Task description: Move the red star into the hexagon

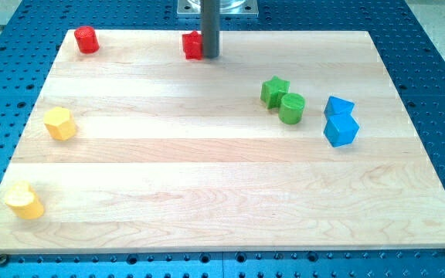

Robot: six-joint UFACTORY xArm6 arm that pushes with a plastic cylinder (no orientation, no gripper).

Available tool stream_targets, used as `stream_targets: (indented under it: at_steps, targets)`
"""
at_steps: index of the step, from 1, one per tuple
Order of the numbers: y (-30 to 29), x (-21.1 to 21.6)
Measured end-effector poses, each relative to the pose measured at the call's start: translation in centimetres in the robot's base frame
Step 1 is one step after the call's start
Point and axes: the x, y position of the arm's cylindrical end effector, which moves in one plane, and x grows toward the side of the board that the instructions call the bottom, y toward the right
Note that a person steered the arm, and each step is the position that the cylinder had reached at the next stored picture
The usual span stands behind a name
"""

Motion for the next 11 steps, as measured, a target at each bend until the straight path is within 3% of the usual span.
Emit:
stream_targets:
  at_steps: [1,2,3,5,6,7,9,10,11]
  targets:
    - [5.1,0.0]
    - [8.4,-3.1]
    - [3.9,-4.1]
    - [-8.3,1.2]
    - [-8.6,-0.5]
    - [-14.0,3.0]
    - [-18.0,1.8]
    - [-22.2,5.0]
    - [-22.5,8.7]
